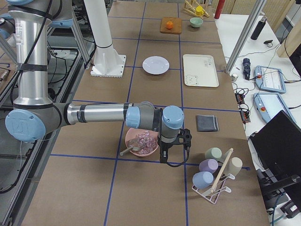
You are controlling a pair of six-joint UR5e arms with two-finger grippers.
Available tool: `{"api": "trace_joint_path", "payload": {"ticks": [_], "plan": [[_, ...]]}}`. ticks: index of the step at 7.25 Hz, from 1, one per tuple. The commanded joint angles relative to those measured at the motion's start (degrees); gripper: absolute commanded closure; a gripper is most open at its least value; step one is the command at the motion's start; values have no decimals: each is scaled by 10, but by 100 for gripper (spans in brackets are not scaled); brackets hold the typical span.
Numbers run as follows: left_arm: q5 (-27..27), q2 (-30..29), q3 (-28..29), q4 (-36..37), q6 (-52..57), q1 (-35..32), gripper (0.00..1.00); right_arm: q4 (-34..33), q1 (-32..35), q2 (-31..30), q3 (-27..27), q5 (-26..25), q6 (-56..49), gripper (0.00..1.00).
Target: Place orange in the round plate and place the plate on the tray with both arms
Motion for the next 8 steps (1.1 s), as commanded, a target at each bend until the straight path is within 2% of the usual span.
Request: {"api": "trace_joint_path", "payload": {"ticks": [1, 4, 6, 8], "plan": [[4, -9, 0, 1, -2, 28, 2, 1, 0, 2, 0, -2, 0, 0], [-2, -18, -4, 1, -25, 46, 2, 1, -2, 16, 5, -6, -1, 0], [-2, -51, 1, 3, -45, 68, 2, 0, -3, 18, 6, -14, -1, 0], [-10, -66, -5, -3, -116, 97, 2, 1, -3, 17, 0, -16, -1, 0]]}}
